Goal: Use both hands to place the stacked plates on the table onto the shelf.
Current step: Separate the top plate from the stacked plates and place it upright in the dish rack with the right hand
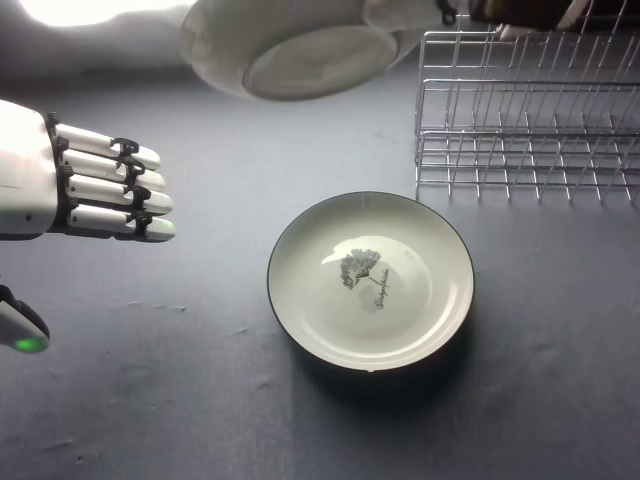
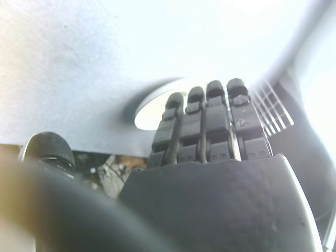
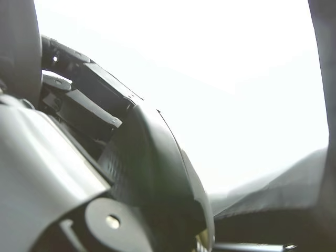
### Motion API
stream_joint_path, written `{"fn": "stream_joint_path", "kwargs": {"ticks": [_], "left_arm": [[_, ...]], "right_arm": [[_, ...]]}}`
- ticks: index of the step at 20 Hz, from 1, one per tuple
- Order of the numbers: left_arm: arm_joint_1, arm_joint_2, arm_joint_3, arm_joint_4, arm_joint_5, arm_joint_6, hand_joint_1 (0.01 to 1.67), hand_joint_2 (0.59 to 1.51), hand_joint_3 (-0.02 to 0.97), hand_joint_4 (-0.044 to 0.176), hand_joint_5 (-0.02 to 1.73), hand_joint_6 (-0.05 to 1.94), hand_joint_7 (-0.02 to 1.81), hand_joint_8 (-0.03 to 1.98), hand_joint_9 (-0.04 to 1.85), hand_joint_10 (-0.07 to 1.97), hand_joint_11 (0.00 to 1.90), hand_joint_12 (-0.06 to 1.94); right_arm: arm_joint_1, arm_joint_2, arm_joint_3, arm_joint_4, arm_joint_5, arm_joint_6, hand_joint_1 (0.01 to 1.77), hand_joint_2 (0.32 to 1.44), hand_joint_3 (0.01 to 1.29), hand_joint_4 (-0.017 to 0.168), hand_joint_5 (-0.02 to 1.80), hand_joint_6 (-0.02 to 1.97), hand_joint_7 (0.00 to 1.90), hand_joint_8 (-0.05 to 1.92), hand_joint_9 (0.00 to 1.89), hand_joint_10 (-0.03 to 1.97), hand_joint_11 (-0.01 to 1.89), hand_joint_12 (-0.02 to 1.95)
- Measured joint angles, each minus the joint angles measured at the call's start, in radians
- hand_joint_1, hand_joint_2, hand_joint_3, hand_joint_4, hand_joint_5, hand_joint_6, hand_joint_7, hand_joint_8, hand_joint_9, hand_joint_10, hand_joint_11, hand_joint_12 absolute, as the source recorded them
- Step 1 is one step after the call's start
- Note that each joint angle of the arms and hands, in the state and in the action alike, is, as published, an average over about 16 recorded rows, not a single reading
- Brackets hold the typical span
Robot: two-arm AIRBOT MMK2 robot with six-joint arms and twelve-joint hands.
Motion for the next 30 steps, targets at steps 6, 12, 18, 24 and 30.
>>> {"fn": "stream_joint_path", "kwargs": {"ticks": [6, 12, 18, 24, 30], "left_arm": [[-0.002, 0.0, -0.001, 0.0, -0.001, 0.0, 0.02, 1.075, 0.02, 0.002, 0.02, 0.01, 0.02, -0.01, 0.02, 0.01, 0.02, 0.01], [-0.004, -0.001, -0.003, -0.013, -0.013, 0.005, 0.02, 1.075, 0.02, 0.002, 0.02, 0.01, 0.02, -0.01, 0.02, 0.01, 0.02, 0.01], [-0.007, -0.009, -0.004, -0.05, -0.053, 0.018, 0.02, 1.07, 0.02, 0.002, 0.02, 0.01, 0.02, -0.01, 0.02, 0.01, 0.02, 0.01], [-0.008, -0.029, -0.003, -0.089, -0.122, 0.042, 0.02, 1.065, 0.02, 0.002, 0.02, 0.01, 0.02, -0.01, 0.02, 0.01, 0.01, 0.01], [-0.01, -0.065, 0.005, -0.122, -0.202, 0.061, 0.02, 1.061, 0.019, 0.002, 0.02, 0.01, 0.02, -0.01, 0.02, 0.01, 0.02, 0.01]], "right_arm": [[0.018, 0.035, 0.0, 0.084, -0.011, 0.002, 1.38, 1.0, 0.01, -0.008, 0.93, 0.87, 1.1, 0.79, 0.87, 1.21, 0.51, 1.29], [0.022, 0.101, -0.018, 0.111, -0.022, 0.003, 1.38, 1.0, 0.01, -0.008, 0.93, 0.87, 1.09, 0.8, 0.87, 1.21, 0.51, 1.27], [0.011, 0.169, -0.037, 0.124, -0.03, 0.002, 1.38, 1.0, 0.01, -0.008, 0.93, 0.86, 1.09, 0.8, 0.87, 1.2, 0.53, 1.24], [-0.016, 0.216, -0.048, 0.127, -0.026, 0.0, 1.38, 1.0, 0.01, -0.008, 0.93, 0.85, 1.09, 0.8, 0.86, 1.2, 0.54, 1.23], [-0.043, 0.243, -0.039, 0.128, -0.012, -0.004, 1.38, 1.0, 0.01, -0.008, 0.93, 0.84, 1.09, 0.8, 0.86, 1.2, 0.53, 1.24]]}}
